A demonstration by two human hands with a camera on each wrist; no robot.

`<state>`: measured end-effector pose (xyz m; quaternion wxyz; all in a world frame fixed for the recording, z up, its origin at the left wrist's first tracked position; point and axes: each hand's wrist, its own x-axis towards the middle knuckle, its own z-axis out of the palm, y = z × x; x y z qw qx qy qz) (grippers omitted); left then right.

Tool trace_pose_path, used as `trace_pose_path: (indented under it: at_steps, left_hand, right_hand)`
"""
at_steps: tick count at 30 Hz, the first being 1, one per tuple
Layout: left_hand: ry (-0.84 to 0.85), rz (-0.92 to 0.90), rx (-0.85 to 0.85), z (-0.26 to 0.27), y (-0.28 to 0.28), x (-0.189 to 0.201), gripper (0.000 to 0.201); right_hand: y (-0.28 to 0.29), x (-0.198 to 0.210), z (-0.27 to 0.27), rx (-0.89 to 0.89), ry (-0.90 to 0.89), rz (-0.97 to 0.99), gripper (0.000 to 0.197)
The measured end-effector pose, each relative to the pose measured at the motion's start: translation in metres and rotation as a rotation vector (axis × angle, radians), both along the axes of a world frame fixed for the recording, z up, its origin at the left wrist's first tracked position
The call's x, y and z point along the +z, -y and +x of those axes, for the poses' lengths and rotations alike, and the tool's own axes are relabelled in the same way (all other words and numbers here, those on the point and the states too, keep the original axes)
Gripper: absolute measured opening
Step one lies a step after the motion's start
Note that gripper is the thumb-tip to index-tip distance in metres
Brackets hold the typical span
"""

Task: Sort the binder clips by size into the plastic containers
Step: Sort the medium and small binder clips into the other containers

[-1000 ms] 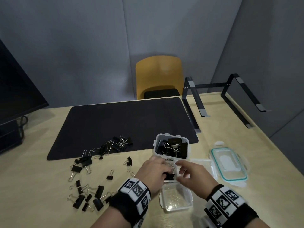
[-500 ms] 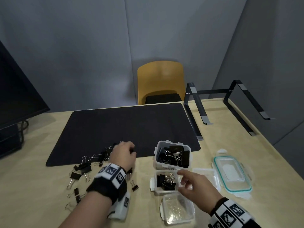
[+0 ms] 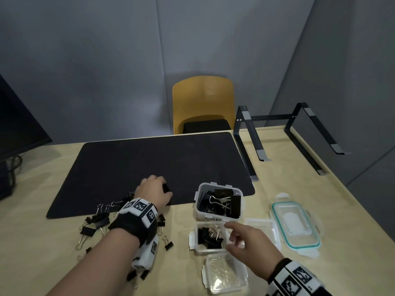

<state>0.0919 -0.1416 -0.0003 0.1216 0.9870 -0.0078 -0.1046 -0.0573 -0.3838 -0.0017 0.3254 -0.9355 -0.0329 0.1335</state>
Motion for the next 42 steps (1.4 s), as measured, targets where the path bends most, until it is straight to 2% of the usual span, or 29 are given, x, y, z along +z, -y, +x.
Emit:
trace_pose_path:
  at_steps: [4, 9, 12, 14, 20, 25, 29, 33, 38, 42]
  left_hand:
    - [0.033, -0.29, 0.03, -0.036, 0.013, 0.024, 0.021]
    - [-0.118, -0.576, 0.004, -0.091, 0.031, 0.026, 0.019]
    - [-0.156, -0.605, -0.07, -0.113, 0.045, 0.018, 0.028]
    - [-0.103, -0.584, -0.1, -0.119, 0.054, 0.014, 0.029]
    - [-0.008, -0.684, 0.04, -0.114, 0.067, 0.009, 0.015]
    - [0.054, -0.604, 0.061, -0.11, 0.062, 0.006, 0.008]
    - [0.137, -0.442, -0.026, -0.114, 0.055, 0.008, 0.009]
    - [0.182, -0.379, -0.102, -0.116, 0.056, 0.002, 0.011]
    - [0.141, -0.344, -0.173, -0.116, 0.057, -0.005, 0.021]
    - [0.034, -0.328, -0.237, -0.108, 0.053, -0.003, 0.024]
  right_hand:
    - [-0.001, 0.001, 0.0, -0.003, -0.006, 0.007, 0.046]
    - [-0.002, 0.003, 0.001, -0.001, -0.007, -0.006, 0.046]
    - [-0.003, 0.003, 0.0, -0.008, -0.006, -0.013, 0.047]
    - [-0.003, 0.004, -0.001, -0.006, -0.003, -0.018, 0.047]
    - [-0.004, 0.005, 0.0, 0.005, 0.005, -0.033, 0.046]
    - [-0.003, 0.004, 0.0, -0.001, -0.003, -0.019, 0.045]
    - [-0.002, 0.001, -0.001, -0.015, 0.004, -0.009, 0.044]
    - [-0.003, 0.002, 0.0, -0.008, 0.004, -0.015, 0.044]
    - [-0.003, 0.002, 0.0, -0.002, 0.009, -0.023, 0.044]
    - [-0.003, 0.001, 0.0, -0.001, 0.005, -0.023, 0.044]
